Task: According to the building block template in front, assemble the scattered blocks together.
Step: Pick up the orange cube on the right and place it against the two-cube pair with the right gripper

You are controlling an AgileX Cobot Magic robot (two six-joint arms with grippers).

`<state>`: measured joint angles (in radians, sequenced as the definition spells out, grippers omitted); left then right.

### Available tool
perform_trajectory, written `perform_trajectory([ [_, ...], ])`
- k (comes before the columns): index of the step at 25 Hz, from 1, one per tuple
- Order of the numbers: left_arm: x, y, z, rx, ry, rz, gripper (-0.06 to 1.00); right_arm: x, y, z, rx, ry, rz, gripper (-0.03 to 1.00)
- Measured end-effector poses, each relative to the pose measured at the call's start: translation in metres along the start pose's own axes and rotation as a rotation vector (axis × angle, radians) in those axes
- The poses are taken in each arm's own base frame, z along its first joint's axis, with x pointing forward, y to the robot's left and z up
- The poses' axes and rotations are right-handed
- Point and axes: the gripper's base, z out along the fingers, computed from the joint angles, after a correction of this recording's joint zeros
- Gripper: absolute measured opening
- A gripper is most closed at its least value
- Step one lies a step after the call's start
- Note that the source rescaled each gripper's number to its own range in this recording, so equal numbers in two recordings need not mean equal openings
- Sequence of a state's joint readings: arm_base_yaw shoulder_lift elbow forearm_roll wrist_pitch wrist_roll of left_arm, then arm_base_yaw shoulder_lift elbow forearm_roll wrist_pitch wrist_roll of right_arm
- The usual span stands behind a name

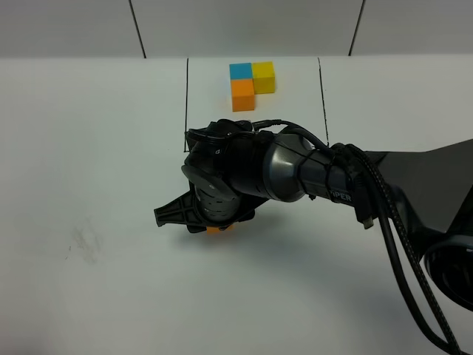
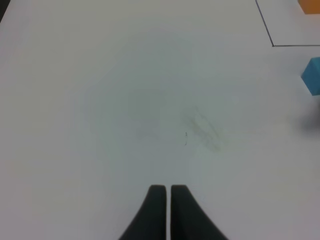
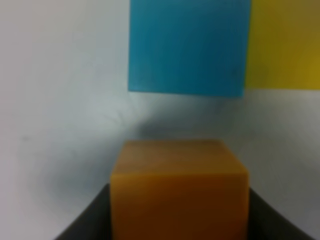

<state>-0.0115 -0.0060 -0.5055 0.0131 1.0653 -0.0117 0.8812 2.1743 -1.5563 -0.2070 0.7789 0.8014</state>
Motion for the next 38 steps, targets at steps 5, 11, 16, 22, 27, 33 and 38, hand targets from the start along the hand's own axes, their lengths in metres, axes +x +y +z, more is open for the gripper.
perform_trajectory([
  [5, 0.000, 0.000, 0.000, 0.000, 0.000, 0.000, 0.00, 0.001, 0.001, 0.000, -0.007, 0.010, 0.003, 0.53],
  [11, 0.000, 0.000, 0.000, 0.000, 0.000, 0.000, 0.00, 0.001, 0.001, 0.000, -0.009, 0.012, 0.005, 0.53],
  [16, 0.000, 0.000, 0.000, 0.000, 0.000, 0.001, 0.00, 0.001, 0.001, 0.000, -0.009, 0.012, 0.005, 0.53],
  [22, 0.000, 0.000, 0.000, 0.000, 0.000, 0.002, 0.00, 0.000, 0.001, 0.001, -0.005, 0.004, -0.003, 0.53],
  [27, 0.000, 0.000, 0.000, 0.000, 0.000, 0.002, 0.00, -0.005, 0.005, 0.008, 0.012, 0.012, -0.010, 0.53],
  [33, 0.000, 0.000, 0.000, 0.000, -0.001, 0.002, 0.00, -0.010, 0.007, 0.007, 0.014, 0.000, -0.018, 0.53],
  [38, 0.000, 0.000, 0.000, 0.000, -0.001, 0.002, 0.00, -0.008, 0.007, 0.014, 0.024, 0.013, -0.019, 0.53],
])
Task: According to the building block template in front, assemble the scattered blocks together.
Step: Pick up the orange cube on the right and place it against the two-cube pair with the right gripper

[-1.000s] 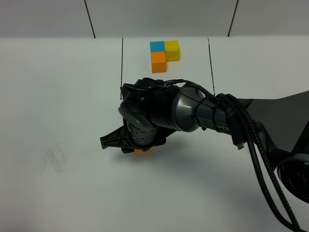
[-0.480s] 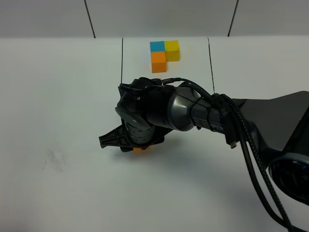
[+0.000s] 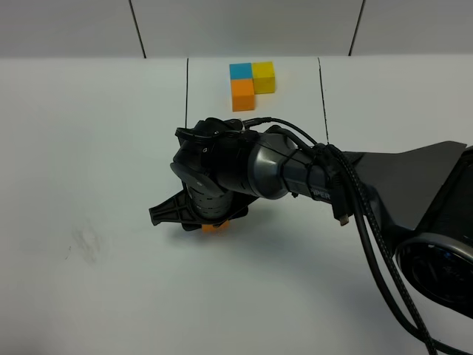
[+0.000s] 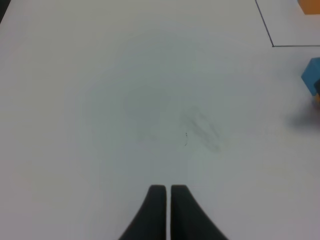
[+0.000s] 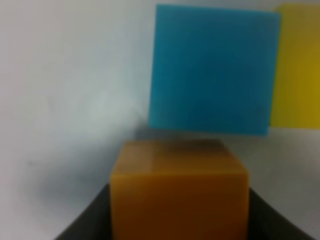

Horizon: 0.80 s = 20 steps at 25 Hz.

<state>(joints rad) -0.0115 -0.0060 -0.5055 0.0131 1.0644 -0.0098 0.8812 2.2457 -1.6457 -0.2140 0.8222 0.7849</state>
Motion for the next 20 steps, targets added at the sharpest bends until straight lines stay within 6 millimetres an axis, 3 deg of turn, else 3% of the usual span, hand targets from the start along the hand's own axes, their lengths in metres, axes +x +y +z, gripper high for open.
perform_trajectory([
  [20, 0.0000, 0.0000, 0.0000, 0.000, 0.000, -0.001, 0.00, -0.0039, -0.0063, 0.0056, 0.003, 0.002, 0.023, 0.53],
])
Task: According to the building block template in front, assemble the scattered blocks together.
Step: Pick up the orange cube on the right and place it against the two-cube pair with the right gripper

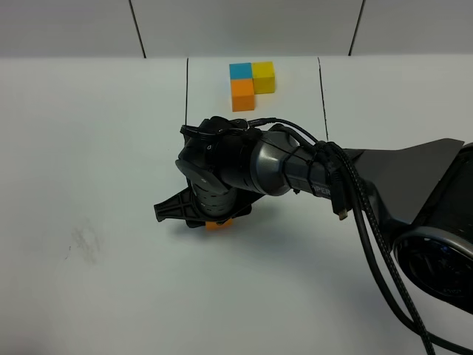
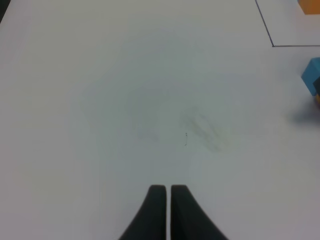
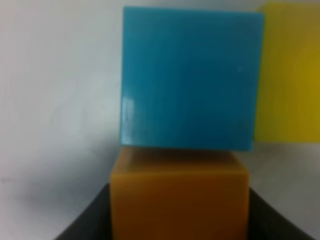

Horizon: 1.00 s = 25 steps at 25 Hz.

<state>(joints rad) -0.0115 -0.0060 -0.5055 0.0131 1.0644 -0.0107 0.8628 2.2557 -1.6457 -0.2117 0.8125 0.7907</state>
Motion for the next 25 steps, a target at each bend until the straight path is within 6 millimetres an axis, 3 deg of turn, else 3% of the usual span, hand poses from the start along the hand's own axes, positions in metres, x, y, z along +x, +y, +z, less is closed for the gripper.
perform_trajectory([
  [25, 0.0000, 0.0000, 0.0000, 0.000, 0.000, 0.000, 0.00, -0.0032, -0.0045, 0.0052, 0.014, -0.012, -0.031, 0.53],
])
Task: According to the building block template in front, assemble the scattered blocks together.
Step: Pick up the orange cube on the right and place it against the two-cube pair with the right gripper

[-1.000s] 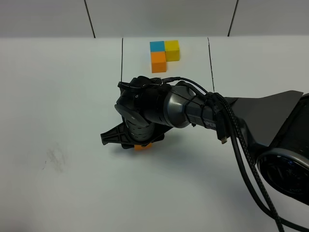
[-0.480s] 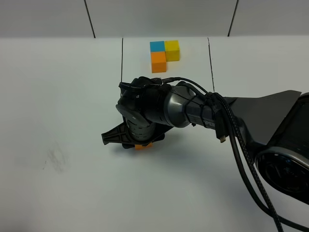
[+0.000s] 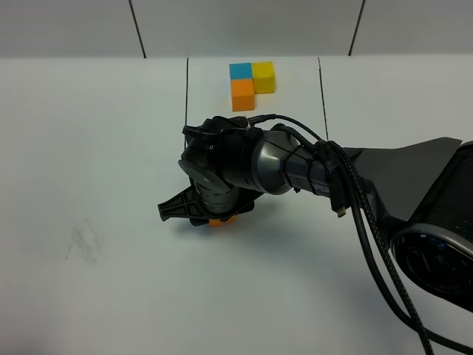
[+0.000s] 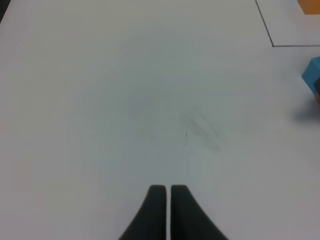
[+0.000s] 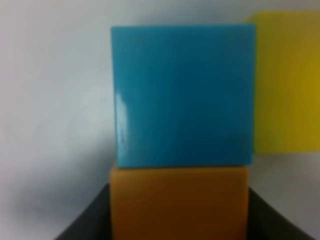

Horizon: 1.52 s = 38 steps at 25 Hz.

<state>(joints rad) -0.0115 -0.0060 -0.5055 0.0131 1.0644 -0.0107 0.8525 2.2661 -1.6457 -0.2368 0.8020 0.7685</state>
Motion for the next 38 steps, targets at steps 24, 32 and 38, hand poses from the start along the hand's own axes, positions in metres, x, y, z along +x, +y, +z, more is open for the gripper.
perform_trajectory([
  [24, 0.0000, 0.0015, 0.0000, -0.016, 0.000, 0.007, 0.00, -0.0006, 0.0000, 0.0001, -0.003, -0.004, -0.008, 0.53],
  [32, 0.0001, 0.0021, 0.0000, -0.023, 0.002, 0.008, 0.00, -0.0006, -0.0001, 0.0001, -0.003, -0.004, -0.009, 0.57],
  [38, 0.0001, 0.0022, 0.0000, -0.024, 0.002, 0.010, 0.00, -0.0006, -0.0001, 0.0001, -0.003, -0.004, -0.012, 0.84],
])
